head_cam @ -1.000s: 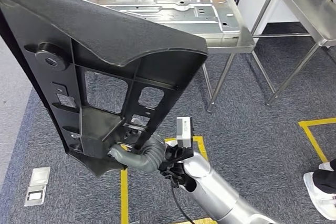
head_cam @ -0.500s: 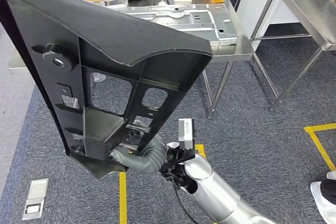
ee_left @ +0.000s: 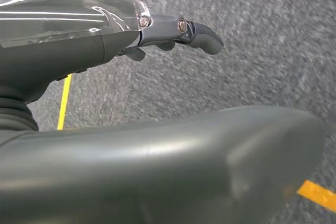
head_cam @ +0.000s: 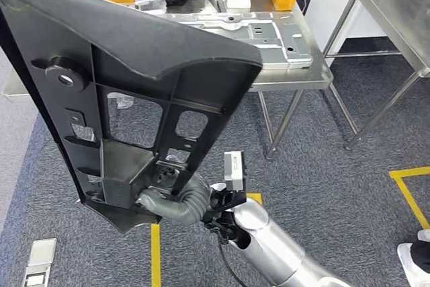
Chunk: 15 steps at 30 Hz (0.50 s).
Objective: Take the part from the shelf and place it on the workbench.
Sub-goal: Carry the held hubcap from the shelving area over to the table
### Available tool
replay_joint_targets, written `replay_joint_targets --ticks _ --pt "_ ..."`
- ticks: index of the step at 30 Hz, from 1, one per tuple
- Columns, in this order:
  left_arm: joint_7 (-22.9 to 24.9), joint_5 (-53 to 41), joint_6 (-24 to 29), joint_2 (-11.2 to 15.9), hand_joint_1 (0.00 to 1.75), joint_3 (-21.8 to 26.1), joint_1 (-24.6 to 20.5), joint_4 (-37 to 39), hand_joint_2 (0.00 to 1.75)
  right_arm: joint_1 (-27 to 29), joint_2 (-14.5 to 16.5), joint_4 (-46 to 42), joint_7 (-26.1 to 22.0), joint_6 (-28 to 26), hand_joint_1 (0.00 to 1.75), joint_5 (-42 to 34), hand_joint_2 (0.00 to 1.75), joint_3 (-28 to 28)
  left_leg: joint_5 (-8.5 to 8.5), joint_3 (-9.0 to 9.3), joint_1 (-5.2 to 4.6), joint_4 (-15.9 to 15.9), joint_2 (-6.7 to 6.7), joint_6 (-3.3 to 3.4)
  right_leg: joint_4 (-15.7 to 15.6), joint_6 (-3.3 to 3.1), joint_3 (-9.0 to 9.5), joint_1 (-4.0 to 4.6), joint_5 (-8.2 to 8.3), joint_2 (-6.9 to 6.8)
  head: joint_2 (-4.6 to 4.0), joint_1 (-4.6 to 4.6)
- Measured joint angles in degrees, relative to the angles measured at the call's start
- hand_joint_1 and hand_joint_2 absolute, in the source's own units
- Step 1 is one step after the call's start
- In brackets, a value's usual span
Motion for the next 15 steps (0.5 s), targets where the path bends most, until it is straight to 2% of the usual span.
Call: replay_joint_targets --ticks 3,4,5,6,7,8,9,10,11,13,15 --pt "-0.04 0.0 0.0 -0.01 0.0 0.0 -0.06 0.0 1.75 0.14 -0.19 0.05 0.24 -0.07 1.75 -0.65 1.75 0.07 -0.89 1.04 0.04 -0.16 -0.01 0.34 10.62 0.86 -6.58 -0.52 -3.73 -0.3 0.0 0.03" --pt "-0.07 0.0 -0.01 -0.01 0.0 0.0 -0.01 0.0 1.75 0.26 -0.27 0.06 0.27 -0.08 1.75 -0.77 1.75 0.08 -1.26 1.44 0.03 -0.16 -0.02 0.32 12.34 0.98 -8.19 -0.62 -3.86 -0.37 0.0 0.03" --pt "-0.1 0.0 -0.01 -0.01 0.0 0.0 0.05 0.0 1.75 0.34 -0.34 0.05 0.3 -0.09 1.75 -0.84 1.75 0.08 -1.66 1.96 0.02 -0.16 -0.05 0.27 11.94 1.0 -8.76 -0.66 -2.77 -0.42 0.0 0.03" --pt "-0.13 0.0 -0.01 -0.01 0.0 0.0 0.09 0.0 1.75 0.37 -0.38 0.03 0.3 -0.09 1.75 -0.89 1.75 0.09 -2.1 2.6 -0.02 -0.17 -0.08 0.19 9.32 0.87 -8.22 -0.65 -0.46 -0.44 0.0 0.03" --pt "-0.15 0.0 -0.01 -0.02 0.0 0.0 0.11 0.0 1.75 0.35 -0.4 0.0 0.3 -0.1 1.75 -0.92 1.75 0.09 -2.58 3.26 -0.05 -0.21 -0.11 0.07 5.3 0.57 -7.01 -0.56 2.48 -0.46 0.0 0.03" --pt "-0.16 0.0 -0.01 -0.09 0.0 0.0 0.08 0.0 1.75 0.34 -0.42 -0.03 0.3 -0.1 1.75 -0.95 1.75 0.09 -2.98 3.83 -0.07 -0.3 -0.13 -0.1 1.8 0.14 -5.86 -0.37 4.54 -0.48 0.0 -0.01" --pt "-0.17 0.0 -0.01 -0.15 0.0 0.0 0.04 0.0 1.75 0.3 -0.44 -0.06 0.31 -0.1 1.75 -0.97 1.75 0.1 -3.28 4.16 -0.03 -0.46 -0.14 -0.36 -1.16 -0.4 -4.9 -0.12 5.79 -0.5 0.0 0.04" --pt "-0.17 0.0 0.0 -0.22 0.0 0.01 0.03 0.0 1.75 0.31 -0.45 -0.08 0.32 -0.11 1.75 -0.97 1.75 0.11 -3.49 4.37 0.03 -0.67 -0.12 -0.67 -2.8 -0.8 -4.47 0.11 6.24 -0.54 0.0 0.09" --pt "-0.16 0.0 0.01 -0.3 0.0 0.0 0.05 0.0 1.75 0.32 -0.47 -0.1 0.32 -0.16 1.75 -0.97 1.75 0.13 -3.46 4.54 0.05 -0.79 -0.06 -1.02 -3.38 -1.13 -4.34 0.29 5.88 -0.57 0.0 0.17" --pt "-0.13 0.0 0.02 -0.36 0.0 0.0 0.03 0.0 1.75 0.37 -0.45 -0.33 0.33 -0.31 1.75 -0.91 1.75 0.17 -3.48 4.96 0.07 -0.7 0.06 -1.53 -4.54 -1.55 -3.52 0.18 5.97 -0.58 0.0 0.3" --pt "-0.13 0.0 0.03 -0.39 0.0 0.0 -0.18 0.0 1.75 0.25 -0.42 -0.69 0.34 -0.42 1.75 -0.81 1.75 0.19 -4.37 3.91 0.06 2.2 0.12 -1.7 -5.32 -2.02 -2.23 -0.11 5.74 -0.6 0.0 0.3"
